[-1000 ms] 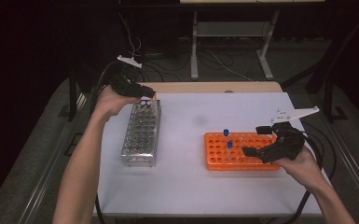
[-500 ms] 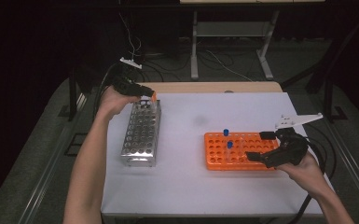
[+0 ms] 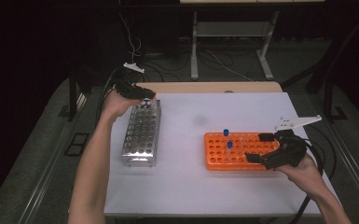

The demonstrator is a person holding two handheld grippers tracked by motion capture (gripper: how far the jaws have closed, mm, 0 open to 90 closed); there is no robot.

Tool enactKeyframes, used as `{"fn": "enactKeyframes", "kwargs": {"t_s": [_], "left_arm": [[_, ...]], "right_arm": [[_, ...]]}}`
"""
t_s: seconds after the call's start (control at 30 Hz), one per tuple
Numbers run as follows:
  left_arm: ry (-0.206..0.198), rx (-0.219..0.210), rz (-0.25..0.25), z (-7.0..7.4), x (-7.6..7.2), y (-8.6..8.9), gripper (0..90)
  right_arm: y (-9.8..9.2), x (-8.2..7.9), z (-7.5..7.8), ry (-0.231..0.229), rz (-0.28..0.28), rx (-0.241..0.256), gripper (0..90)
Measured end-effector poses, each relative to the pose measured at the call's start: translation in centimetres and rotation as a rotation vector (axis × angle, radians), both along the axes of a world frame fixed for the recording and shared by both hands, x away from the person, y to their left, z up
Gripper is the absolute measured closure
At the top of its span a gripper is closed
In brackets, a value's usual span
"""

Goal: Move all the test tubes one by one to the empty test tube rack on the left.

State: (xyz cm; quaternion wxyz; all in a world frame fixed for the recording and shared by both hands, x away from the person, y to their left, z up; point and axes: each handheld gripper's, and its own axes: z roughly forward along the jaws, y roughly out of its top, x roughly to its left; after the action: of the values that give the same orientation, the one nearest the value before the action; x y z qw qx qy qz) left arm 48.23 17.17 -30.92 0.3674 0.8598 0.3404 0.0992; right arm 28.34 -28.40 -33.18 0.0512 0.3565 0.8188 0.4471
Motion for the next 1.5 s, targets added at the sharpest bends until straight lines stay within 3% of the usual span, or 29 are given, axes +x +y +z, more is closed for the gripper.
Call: {"fn": "enactKeyframes", "kwargs": {"t_s": [0.67,0.87,1.07,1.4,1.5], "left_arm": [[0.035,-0.007,0.003,-2.1,-0.2,0.1,73.6],[0.064,-0.036,0.003,-1.6,-0.6,0.2,58.2],[0.085,-0.052,0.018,-0.9,-2.1,0.1,38.0],[0.017,-0.126,0.028,1.0,-6.7,0.2,11.5],[-0.001,-0.138,0.039,1.2,-8.3,0.2,0.0]], "right_arm": [[0.2,0.1,-0.3,0.006,0.009,0.005,0.4],[0.1,0.1,-0.7,0.012,0.010,0.005,0.4],[-0.1,0.1,-1.1,0.012,0.004,-0.001,0.4],[-0.3,1.0,-2.3,0.024,0.003,-0.033,0.5],[-0.1,1.5,-2.9,0.029,0.002,-0.048,0.5]]}}
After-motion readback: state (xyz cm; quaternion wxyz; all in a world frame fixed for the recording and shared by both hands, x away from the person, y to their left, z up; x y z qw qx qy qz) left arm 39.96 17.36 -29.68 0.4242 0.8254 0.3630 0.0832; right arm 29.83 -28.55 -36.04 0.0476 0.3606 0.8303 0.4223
